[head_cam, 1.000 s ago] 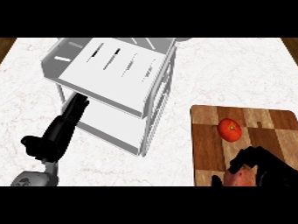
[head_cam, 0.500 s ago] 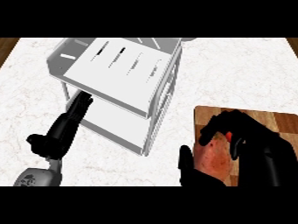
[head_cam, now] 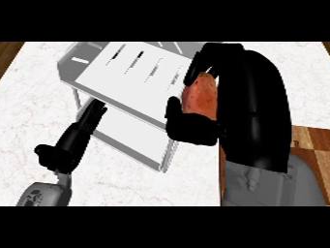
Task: Pick the sweet potato from the cutting board and place it in the tiered basket
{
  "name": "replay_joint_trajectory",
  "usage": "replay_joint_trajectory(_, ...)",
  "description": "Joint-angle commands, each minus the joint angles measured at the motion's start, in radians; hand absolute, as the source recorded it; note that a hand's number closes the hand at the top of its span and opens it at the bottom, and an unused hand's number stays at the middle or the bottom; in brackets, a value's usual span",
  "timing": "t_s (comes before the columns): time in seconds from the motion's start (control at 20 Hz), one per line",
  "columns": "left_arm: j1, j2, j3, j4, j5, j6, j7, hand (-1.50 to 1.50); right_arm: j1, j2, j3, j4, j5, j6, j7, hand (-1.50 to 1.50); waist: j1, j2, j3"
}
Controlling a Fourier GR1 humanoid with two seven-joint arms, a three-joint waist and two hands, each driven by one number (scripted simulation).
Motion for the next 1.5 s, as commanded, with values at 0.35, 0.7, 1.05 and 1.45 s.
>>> replay_joint_trajectory(0.35, -0.046, -0.041, -0.014, 0.069, -0.003, 0.000, 0.048, 0.00, -0.350, 0.012, -0.065, 0.556, -0.189, -0.176, 0.078, 1.50, 0.009, 0.013, -0.007)
replay_joint_trajectory(0.7, -0.054, -0.042, -0.014, 0.075, -0.023, 0.001, 0.041, 0.00, -0.480, 0.012, -0.059, 0.851, -0.303, -0.354, -0.038, 1.50, 0.022, 0.017, -0.007)
replay_joint_trajectory(1.05, -0.035, -0.030, -0.003, 0.092, -0.007, -0.037, 0.016, 0.00, -0.519, 0.012, -0.032, 0.975, -0.505, -0.532, -0.105, 1.50, 0.029, 0.018, -0.007)
replay_joint_trajectory(1.45, -0.026, -0.039, -0.015, 0.086, -0.039, -0.020, 0.007, 0.00, -0.501, 0.012, -0.072, 0.991, -0.771, -0.713, -0.036, -1.50, 0.033, 0.014, -0.007)
